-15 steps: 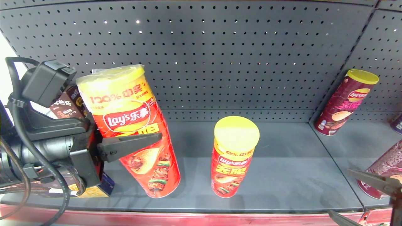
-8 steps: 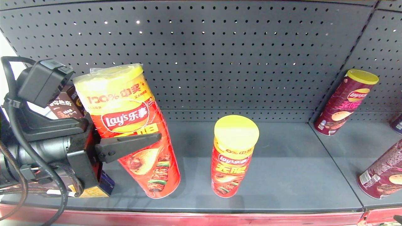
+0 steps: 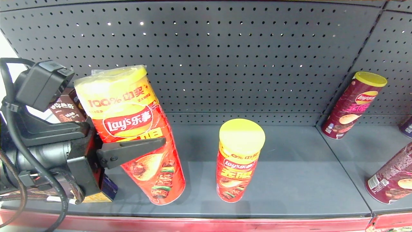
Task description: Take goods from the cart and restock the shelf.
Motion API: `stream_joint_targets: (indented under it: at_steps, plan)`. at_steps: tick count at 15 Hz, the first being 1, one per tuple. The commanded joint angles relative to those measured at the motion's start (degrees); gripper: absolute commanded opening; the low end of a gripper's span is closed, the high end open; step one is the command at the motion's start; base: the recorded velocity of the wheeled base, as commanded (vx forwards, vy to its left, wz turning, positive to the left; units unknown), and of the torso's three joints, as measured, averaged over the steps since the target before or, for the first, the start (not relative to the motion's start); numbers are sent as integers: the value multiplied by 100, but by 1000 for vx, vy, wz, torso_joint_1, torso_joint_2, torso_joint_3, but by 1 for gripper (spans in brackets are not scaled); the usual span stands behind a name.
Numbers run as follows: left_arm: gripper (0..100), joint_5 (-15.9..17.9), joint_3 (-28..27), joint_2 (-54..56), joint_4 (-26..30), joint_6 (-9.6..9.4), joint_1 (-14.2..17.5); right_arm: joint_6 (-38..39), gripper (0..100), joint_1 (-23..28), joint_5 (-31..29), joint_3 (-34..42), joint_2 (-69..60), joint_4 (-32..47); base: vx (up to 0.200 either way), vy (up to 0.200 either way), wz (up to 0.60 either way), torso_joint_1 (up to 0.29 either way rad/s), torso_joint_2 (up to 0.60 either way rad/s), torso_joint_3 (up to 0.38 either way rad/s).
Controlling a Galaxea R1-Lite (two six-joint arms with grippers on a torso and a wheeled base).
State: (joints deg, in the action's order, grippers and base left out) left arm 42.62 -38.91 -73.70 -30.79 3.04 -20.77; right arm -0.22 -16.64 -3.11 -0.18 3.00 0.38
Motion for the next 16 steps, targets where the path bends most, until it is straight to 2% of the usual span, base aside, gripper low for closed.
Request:
stream_joint_targets:
  at_steps: [1, 3, 4, 6, 10, 16]
  plan:
    - [0, 10, 42, 5, 3, 4, -32, -4, 100, 724, -6, 1, 438, -11, 0, 0, 0, 0, 0, 0]
    - [0, 54, 217, 84, -6, 13, -41, -4, 100, 1831, 21, 9, 140, -29, 0, 0, 0, 0, 0, 0]
    - [0, 71, 288, 111, -6, 4, -58, 66, 100, 1840, -6, 9, 43, -29, 0, 0, 0, 0, 0, 0]
    - [0, 71, 402, 181, -6, -14, -322, 66, 100, 1664, 47, 18, -274, -38, 0, 0, 0, 0, 0, 0]
    - [0, 62, 332, 181, 3, -22, -480, 40, 100, 1664, 241, 9, -274, -38, 0, 0, 0, 0, 0, 0]
    - [0, 62, -20, -267, 12, -31, -445, 40, 100, 1664, 241, 9, -274, -38, 0, 0, 0, 0, 0, 0]
